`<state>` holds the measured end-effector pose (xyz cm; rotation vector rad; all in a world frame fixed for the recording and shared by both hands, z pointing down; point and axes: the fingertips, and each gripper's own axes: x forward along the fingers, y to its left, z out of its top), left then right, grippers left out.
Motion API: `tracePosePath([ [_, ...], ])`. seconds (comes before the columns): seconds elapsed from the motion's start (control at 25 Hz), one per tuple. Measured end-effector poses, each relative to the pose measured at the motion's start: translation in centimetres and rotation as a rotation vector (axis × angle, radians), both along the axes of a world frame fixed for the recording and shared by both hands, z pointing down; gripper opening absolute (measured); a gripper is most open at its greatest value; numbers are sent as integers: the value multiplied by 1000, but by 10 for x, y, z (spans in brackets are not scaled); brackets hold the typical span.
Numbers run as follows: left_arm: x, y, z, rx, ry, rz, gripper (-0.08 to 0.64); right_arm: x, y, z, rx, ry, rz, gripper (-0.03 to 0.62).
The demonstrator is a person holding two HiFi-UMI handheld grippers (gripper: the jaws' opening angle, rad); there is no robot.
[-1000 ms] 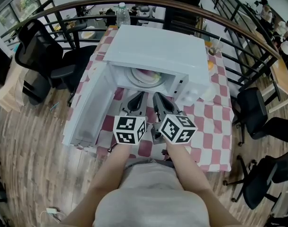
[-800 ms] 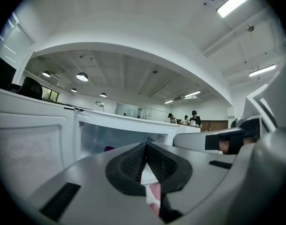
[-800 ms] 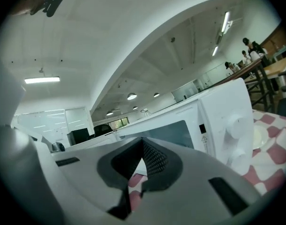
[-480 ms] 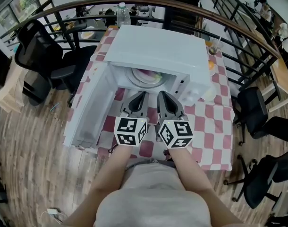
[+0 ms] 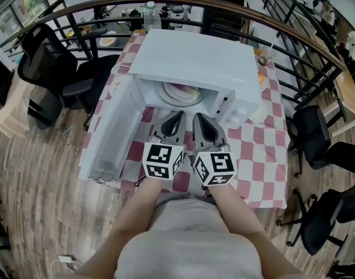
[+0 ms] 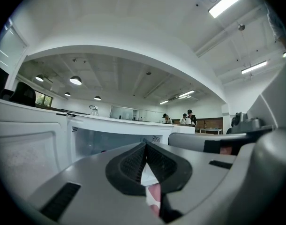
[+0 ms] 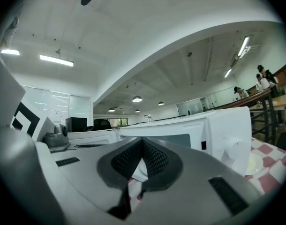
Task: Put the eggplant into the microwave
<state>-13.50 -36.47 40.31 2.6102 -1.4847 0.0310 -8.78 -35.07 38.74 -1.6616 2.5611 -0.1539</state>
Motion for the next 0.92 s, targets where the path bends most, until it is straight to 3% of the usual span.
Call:
tracePosePath([
  [0.92, 10, 5, -1, 8, -28, 36, 5, 3, 2, 8, -38, 12, 21, 23],
])
